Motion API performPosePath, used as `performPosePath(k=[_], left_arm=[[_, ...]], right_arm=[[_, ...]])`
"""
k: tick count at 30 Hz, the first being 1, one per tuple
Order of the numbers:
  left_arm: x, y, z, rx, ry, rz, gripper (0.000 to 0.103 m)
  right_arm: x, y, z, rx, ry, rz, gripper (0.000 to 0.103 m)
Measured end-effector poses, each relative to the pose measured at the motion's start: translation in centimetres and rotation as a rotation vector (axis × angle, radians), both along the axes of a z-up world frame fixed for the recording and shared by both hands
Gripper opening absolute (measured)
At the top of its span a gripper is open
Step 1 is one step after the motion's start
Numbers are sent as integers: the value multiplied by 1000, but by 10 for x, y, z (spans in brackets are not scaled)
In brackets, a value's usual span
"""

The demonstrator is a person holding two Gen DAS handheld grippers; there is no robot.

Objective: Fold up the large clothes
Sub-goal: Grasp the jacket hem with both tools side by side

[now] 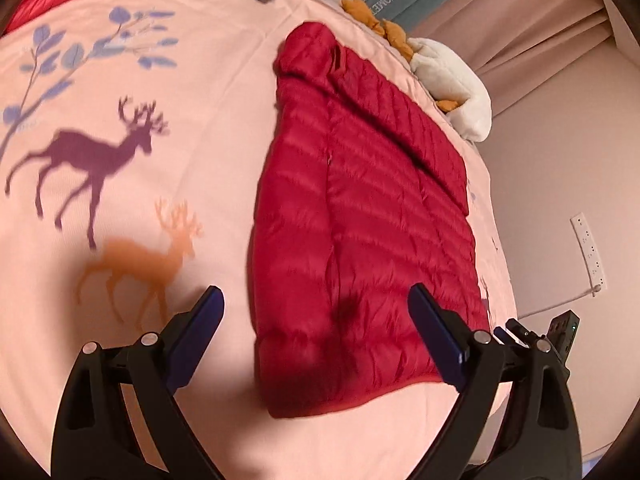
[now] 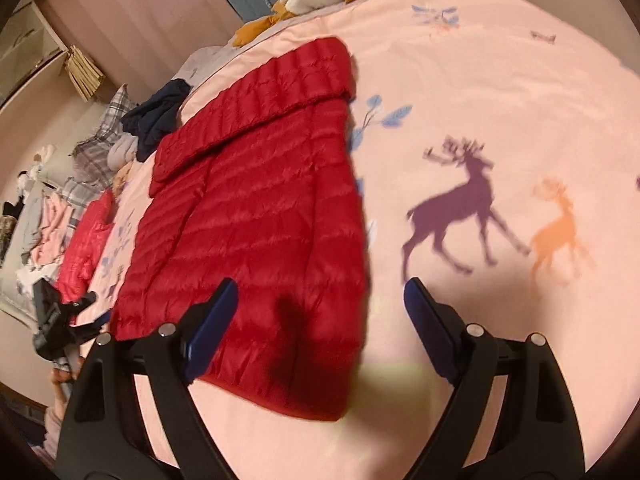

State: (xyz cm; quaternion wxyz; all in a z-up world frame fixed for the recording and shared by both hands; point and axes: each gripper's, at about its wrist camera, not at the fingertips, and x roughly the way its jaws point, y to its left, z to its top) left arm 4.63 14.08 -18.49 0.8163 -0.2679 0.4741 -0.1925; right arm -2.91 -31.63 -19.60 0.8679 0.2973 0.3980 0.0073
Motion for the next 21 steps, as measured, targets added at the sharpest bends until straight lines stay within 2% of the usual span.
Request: performPosePath(k=[10,11,13,14,15,16,17,18,19,21], left_arm=[[-6,-2,-12,-42,22,-4,93],[-6,-4,-13,-52,24,-8,93],[-5,-9,-15,-71,32,-25,93],[-4,-13,-16,-55,36,-23,91],[-3,-15,-17,-52,37,-28,86],[-3,-17,-17,-57,40,-38,73],[-2,-20,-18,-50,48,-43,63],[-2,-21,-18,-40,51,-47,55],[-2,-23,-20,-30,56,-58,39],[-2,-25,-23,-25,68,-64,29]], right_arm=[[1,7,-10,27,31,5,86],[4,8,-14,36,39,12,85],[9,14,-18,50,50,38,72],[13,20,-20,31,62,47,66],[15,23,-19,9,66,46,62],[17,24,-19,4,65,46,59],[18,25,-20,12,62,44,52],[19,25,-20,16,61,43,45],[20,25,-20,14,58,49,41],[19,27,-19,-6,51,59,26]])
